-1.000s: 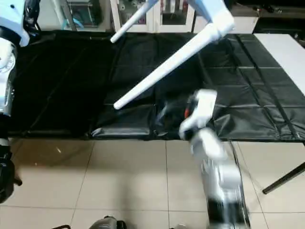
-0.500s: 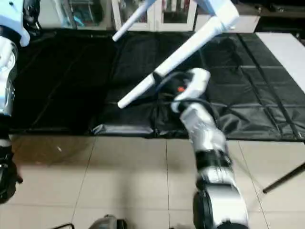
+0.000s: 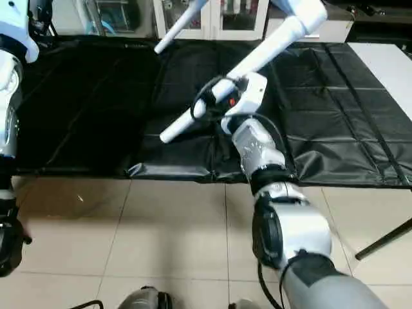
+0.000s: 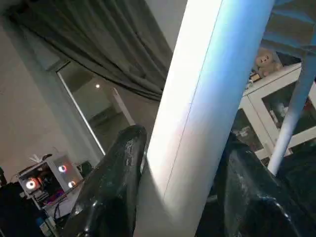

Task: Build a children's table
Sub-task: Flip table

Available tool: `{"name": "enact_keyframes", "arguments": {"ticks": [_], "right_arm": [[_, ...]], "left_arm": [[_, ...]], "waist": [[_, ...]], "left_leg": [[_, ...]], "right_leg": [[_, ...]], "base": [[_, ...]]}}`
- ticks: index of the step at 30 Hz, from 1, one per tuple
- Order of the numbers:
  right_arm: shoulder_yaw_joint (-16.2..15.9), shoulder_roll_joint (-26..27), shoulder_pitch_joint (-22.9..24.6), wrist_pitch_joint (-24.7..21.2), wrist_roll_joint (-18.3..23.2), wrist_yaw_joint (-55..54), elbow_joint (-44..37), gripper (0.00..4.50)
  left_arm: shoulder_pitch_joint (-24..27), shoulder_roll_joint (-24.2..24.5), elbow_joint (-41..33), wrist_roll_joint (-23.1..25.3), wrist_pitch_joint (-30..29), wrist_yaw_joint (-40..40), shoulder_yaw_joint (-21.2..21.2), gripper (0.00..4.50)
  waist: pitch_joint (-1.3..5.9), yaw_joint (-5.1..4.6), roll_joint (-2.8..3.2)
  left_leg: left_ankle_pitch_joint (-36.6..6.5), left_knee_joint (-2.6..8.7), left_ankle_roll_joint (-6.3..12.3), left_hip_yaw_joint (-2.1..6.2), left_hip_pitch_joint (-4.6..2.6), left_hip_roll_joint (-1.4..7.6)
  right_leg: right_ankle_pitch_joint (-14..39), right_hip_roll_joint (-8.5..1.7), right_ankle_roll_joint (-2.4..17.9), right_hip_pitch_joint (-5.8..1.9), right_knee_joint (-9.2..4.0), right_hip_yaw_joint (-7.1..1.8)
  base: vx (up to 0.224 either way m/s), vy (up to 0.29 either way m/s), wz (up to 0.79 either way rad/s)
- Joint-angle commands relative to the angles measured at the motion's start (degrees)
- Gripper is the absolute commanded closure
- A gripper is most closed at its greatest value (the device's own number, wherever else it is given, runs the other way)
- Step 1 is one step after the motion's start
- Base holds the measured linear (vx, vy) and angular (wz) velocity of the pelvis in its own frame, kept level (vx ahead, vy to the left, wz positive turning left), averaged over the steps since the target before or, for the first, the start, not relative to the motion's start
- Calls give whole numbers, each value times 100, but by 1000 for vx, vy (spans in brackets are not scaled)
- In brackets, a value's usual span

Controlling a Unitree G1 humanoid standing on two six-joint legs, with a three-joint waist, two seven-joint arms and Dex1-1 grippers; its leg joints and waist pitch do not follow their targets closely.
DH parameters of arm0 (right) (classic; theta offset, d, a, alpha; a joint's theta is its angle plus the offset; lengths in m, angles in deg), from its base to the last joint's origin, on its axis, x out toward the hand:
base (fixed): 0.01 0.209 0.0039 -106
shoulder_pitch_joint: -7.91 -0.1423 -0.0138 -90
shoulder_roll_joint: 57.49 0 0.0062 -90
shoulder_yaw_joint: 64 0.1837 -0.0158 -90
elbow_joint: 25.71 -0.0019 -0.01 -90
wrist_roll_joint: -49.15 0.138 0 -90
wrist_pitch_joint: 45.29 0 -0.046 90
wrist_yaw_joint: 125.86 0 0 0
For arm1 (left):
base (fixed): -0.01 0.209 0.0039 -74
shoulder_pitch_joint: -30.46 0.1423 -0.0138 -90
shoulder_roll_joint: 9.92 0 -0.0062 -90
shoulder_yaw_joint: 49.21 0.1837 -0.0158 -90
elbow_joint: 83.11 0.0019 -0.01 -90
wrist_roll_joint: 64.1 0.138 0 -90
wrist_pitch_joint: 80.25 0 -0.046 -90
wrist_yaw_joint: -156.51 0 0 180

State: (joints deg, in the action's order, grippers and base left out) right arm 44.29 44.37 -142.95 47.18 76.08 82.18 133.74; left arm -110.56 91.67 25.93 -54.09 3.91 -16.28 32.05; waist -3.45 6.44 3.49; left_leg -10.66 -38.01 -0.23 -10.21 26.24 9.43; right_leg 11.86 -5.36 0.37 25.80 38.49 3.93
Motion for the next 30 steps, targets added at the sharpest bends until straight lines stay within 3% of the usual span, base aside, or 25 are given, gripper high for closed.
{"name": "enact_keyframes", "arguments": {"ticks": [1,11,22,30], "right_arm": [[155,28,-204,122,140,96,101,69],[378,-131,-502,301,28,-28,441,162],[422,-262,-595,466,-192,-45,527,246],[317,-489,-617,751,-447,-220,472,277]], "left_arm": [[-154,-15,-449,-545,53,-147,-534,260],[-58,11,-574,-570,-41,-103,-509,260],[6,2,-655,-599,-88,-156,-486,260],[66,-14,-672,-605,-96,-194,-510,260]], "waist": [[602,-1,-69],[610,11,-63],[605,13,-64],[610,20,-65]], "left_leg": [[199,346,732,106,-303,338],[234,336,757,101,-302,329],[249,325,795,95,-293,328],[253,316,790,85,-303,328]], "right_leg": [[-804,-348,1761,-354,-235,-190],[-779,-336,1737,-336,-230,-179],[-761,-324,1735,-332,-233,-176],[-770,-315,1739,-321,-232,-176]], "base": [[0,0,0],[0,0,0],[0,0,0],[0,0,0]]}}
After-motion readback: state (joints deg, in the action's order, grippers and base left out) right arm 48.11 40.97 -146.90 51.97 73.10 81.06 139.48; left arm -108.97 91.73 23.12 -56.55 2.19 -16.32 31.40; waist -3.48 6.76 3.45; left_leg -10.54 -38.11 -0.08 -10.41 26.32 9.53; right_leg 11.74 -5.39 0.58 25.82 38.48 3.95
